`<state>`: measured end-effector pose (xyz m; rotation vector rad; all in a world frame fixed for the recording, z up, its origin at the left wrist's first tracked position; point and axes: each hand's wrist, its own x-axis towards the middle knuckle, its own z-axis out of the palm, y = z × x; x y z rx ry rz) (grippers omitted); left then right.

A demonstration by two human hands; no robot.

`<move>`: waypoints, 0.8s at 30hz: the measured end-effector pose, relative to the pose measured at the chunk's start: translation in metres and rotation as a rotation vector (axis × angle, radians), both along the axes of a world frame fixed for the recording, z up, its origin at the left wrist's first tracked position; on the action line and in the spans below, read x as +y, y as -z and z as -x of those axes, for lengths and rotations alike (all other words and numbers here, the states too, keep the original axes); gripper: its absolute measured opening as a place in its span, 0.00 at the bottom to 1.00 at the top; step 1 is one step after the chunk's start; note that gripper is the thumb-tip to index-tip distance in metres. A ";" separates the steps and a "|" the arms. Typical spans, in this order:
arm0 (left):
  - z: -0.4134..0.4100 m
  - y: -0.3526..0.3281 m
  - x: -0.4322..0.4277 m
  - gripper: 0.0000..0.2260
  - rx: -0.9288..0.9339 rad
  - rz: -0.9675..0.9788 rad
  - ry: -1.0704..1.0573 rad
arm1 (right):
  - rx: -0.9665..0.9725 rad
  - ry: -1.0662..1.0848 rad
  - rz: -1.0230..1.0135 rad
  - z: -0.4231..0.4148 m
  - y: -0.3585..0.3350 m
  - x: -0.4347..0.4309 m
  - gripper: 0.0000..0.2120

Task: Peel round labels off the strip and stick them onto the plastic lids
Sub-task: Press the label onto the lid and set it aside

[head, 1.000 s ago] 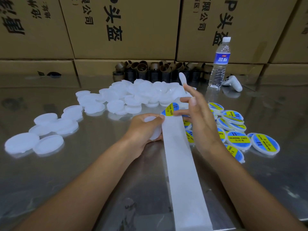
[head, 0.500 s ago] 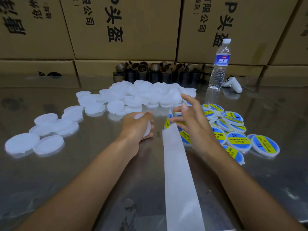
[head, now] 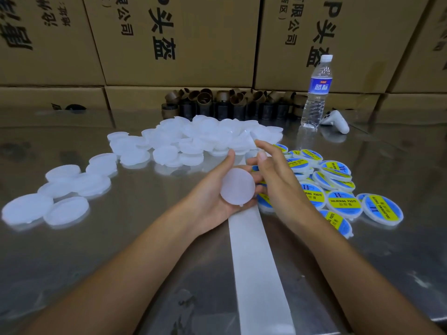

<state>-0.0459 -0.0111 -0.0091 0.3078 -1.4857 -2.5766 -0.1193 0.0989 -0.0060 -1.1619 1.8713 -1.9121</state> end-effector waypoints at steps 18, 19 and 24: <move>0.000 0.000 -0.005 0.22 -0.038 -0.014 -0.111 | 0.029 0.101 0.191 -0.001 -0.011 0.008 0.22; 0.000 0.000 -0.005 0.22 -0.037 -0.018 -0.106 | 0.002 0.076 0.190 -0.001 -0.011 0.008 0.22; 0.001 -0.001 -0.002 0.24 -0.045 -0.054 -0.078 | -0.039 0.004 0.171 -0.001 -0.011 0.008 0.22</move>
